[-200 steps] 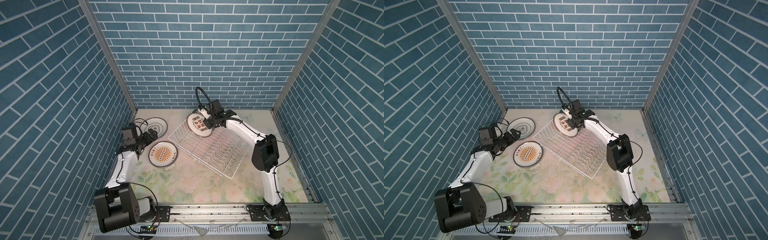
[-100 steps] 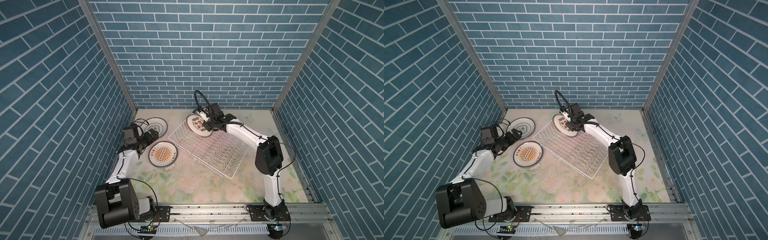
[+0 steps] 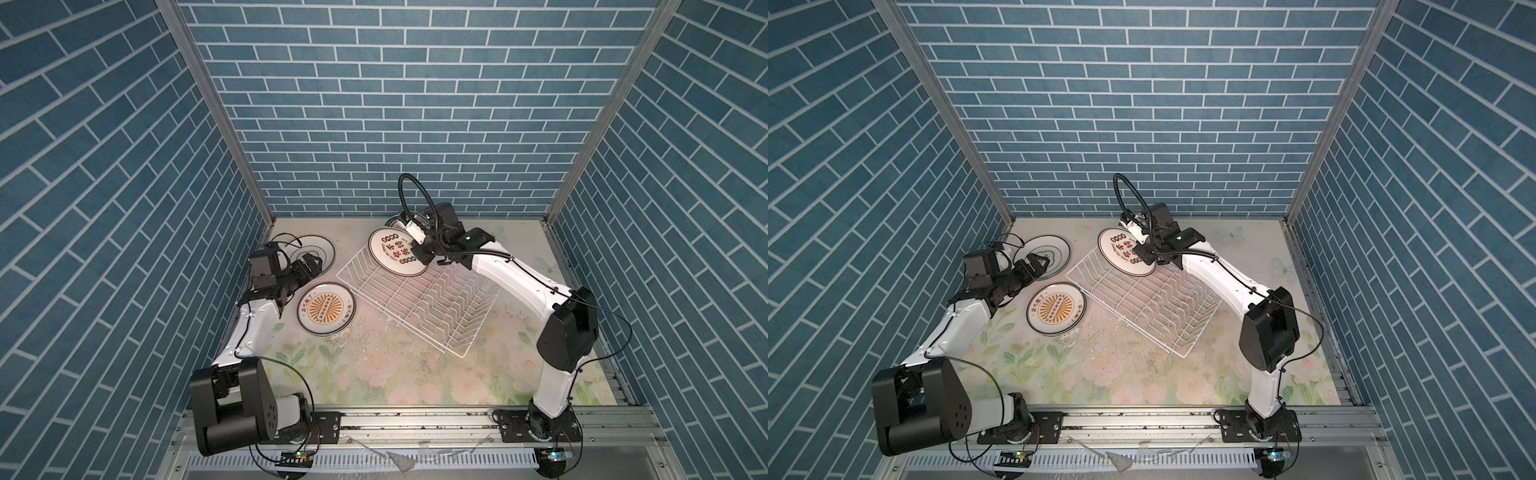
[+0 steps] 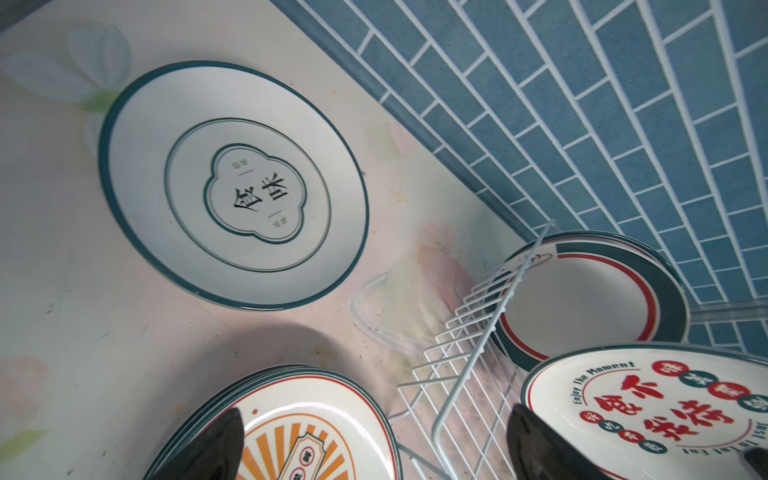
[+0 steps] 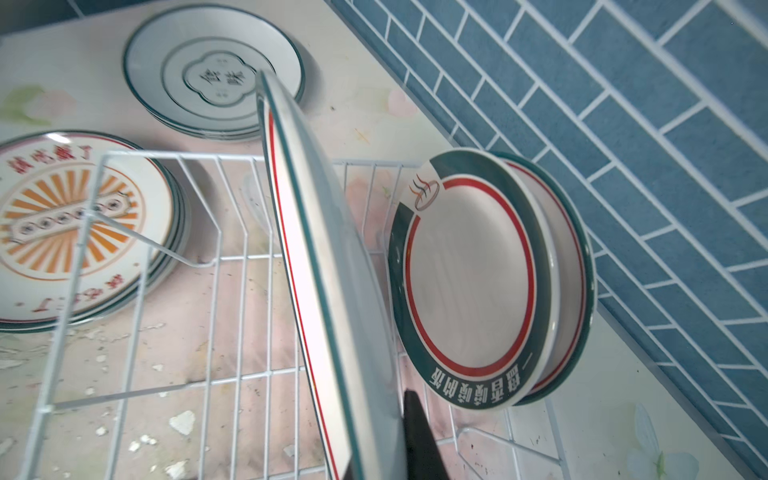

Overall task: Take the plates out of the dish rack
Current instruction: 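Lift the red-text plate from the rack toward the left gripper with right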

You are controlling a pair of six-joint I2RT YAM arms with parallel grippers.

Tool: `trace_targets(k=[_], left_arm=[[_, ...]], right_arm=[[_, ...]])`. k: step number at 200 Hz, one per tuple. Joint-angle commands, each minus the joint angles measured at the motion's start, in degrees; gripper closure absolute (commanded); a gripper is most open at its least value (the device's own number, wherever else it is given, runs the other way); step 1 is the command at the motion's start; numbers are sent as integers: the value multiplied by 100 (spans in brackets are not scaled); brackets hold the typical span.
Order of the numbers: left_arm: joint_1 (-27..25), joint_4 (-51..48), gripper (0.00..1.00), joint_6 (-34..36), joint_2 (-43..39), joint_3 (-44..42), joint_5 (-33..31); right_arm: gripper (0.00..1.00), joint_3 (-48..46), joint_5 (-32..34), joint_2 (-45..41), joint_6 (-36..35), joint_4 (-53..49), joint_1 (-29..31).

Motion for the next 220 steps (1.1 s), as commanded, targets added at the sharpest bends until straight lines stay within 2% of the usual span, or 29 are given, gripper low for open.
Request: trace_targets(k=[1,47,84,103,135,165,220], left_arm=[[-131,384,1,-76,-33,118,566],[-239,1630,1,-587,-290,-179,1171],[-273,2763,1,-1020,-343,-486,1544],[-274,3188,1,-1251,-278,-580,1594],[-293,3993,1,-1715,69,-618,1856],[-323,4755,1,-2124,452,-690,1993],[-420,5090,13,-2318,800,-607,2071]], right_arm=[[100,-49,-342,-462,599,679,6],[100,255,-764,-273,2572,1388,-175],[100,324,-1881,125,4394,2144,-417],[100,521,-2442,422,5044,2264,-447],[100,645,-3028,821,5772,2588,-447],[100,654,-3204,989,6089,2798,-431],[100,862,-3826,1380,6725,3227,-392]])
